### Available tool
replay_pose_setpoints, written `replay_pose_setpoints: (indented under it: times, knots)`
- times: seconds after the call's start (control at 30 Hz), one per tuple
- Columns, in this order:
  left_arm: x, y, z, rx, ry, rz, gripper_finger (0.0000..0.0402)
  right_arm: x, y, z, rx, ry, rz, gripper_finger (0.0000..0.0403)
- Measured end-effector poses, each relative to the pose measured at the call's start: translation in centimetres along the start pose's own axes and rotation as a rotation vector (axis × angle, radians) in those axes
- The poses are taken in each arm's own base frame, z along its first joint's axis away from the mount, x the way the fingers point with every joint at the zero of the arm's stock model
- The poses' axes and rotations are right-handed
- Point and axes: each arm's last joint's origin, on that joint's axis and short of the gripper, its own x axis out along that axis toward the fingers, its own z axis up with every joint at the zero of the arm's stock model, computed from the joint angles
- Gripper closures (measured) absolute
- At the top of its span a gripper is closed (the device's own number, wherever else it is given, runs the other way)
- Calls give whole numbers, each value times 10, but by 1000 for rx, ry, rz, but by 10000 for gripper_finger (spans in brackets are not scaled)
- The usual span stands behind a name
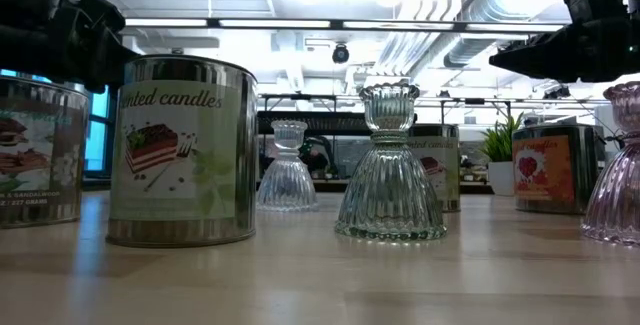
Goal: Pick & Place candle stick holders
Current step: Put the orange scented candle on the shelf
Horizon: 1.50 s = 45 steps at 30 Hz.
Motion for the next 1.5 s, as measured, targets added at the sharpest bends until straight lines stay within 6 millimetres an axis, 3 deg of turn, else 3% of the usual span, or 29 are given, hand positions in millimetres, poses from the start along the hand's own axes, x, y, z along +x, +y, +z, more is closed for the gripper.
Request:
replay_pose_setpoints:
  times: [0.23,0.47,0.57,0.7,1.03,1.3,1.5]
  knots:
    - [0,0,0,0,0,0,153,0,0,0,24,-1,1,309]
    - [0,0,0,0,0,0,153,0,0,5,387,-64,37,309]
    - [0,0,0,0,0,0,153,0,-3,7,511,-80,-24,309]
    - [0,0,0,0,0,0,153,-2,-8,17,529,23,-63,309]
    - [0,0,0,0,0,-1,153,-4,-26,72,509,313,-81,309]
    - [0,0,0,0,0,-1,153,8,-32,110,554,665,13,309]
    - [0,0,0,0,0,-1,153,28,-37,119,578,970,1,309]
